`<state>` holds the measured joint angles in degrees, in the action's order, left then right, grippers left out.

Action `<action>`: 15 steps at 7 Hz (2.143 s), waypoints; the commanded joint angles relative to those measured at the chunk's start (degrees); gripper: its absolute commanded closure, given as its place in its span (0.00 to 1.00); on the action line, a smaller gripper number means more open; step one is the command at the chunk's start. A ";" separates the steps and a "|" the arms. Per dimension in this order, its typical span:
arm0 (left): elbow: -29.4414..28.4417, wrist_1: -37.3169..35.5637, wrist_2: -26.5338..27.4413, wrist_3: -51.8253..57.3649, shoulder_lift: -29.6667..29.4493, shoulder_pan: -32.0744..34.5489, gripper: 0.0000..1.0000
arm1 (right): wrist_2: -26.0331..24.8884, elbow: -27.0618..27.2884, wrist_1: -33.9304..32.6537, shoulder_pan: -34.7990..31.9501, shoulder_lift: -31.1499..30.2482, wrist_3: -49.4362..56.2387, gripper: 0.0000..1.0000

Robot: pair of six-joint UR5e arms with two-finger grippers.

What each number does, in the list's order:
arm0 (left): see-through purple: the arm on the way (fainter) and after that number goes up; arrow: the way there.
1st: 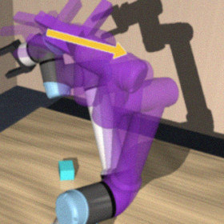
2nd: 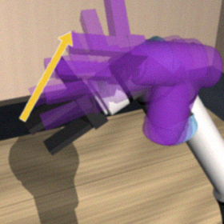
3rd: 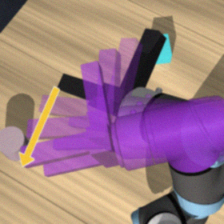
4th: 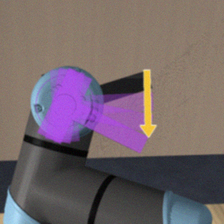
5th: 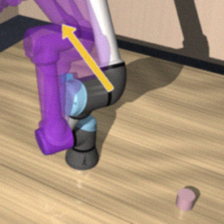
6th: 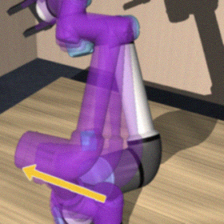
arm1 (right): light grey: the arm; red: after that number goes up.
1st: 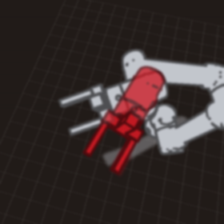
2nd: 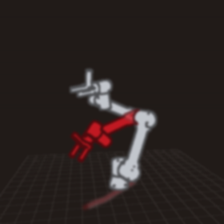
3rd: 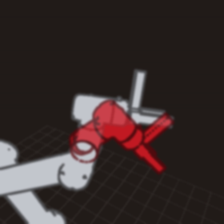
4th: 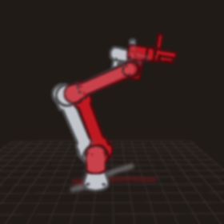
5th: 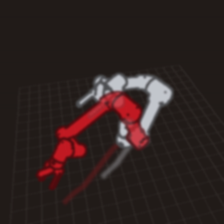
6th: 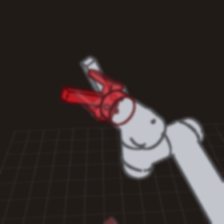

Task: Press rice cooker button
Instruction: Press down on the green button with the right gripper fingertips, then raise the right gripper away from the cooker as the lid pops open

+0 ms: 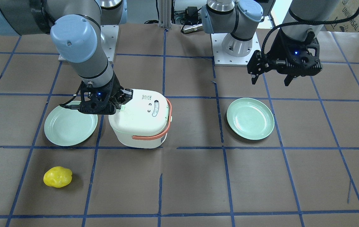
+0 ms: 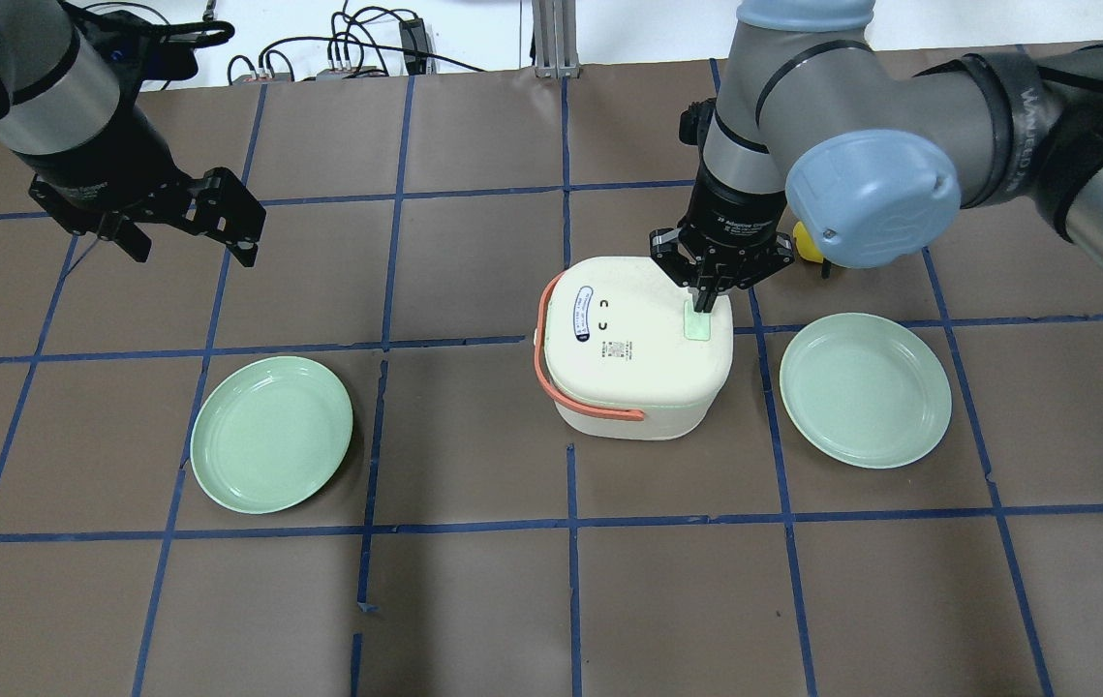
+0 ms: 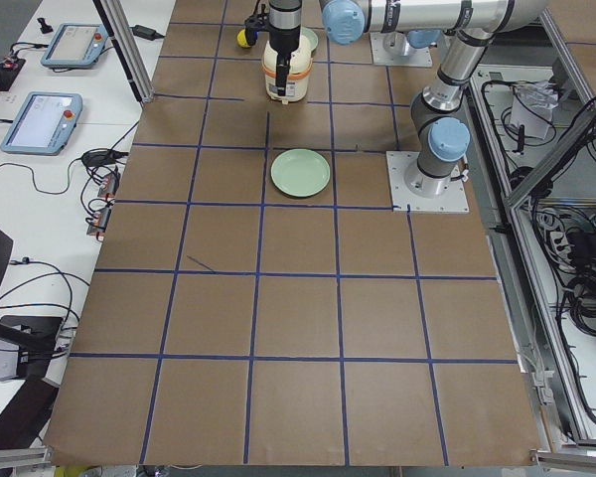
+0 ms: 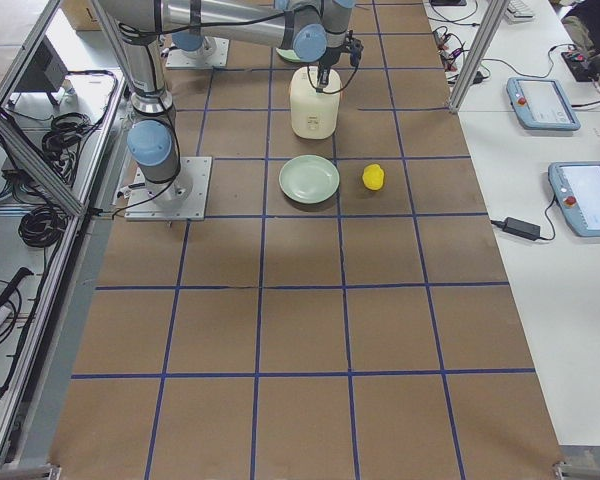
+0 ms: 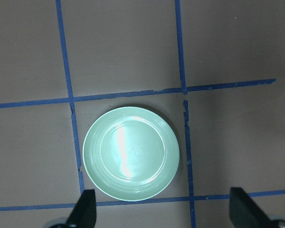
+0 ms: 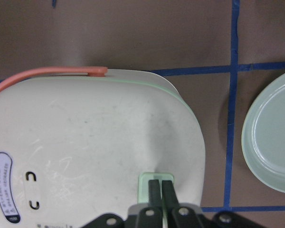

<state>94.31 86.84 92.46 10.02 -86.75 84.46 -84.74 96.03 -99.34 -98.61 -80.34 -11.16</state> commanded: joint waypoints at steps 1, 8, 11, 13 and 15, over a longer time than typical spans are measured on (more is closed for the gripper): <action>0.00 0.00 0.00 0.00 0.00 0.00 0.00 | -0.07 1.35 -0.06 0.00 -0.17 0.00 0.84; 0.00 0.00 0.00 0.00 0.00 0.00 0.00 | -0.68 -6.25 5.43 0.09 0.00 -1.84 0.77; 0.00 0.00 0.00 0.00 0.00 0.00 0.00 | -4.79 -19.00 12.50 1.14 4.21 -0.88 0.68; 0.00 0.00 0.00 0.00 0.00 0.00 0.00 | -5.52 -19.12 11.63 2.01 4.31 4.63 0.29; 0.00 0.00 0.00 0.00 0.00 0.00 0.00 | -4.64 -18.86 12.42 3.25 3.52 4.84 0.09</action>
<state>94.31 86.84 92.46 10.02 -86.75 84.46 -89.61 77.19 -87.05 -95.80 -76.51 -6.82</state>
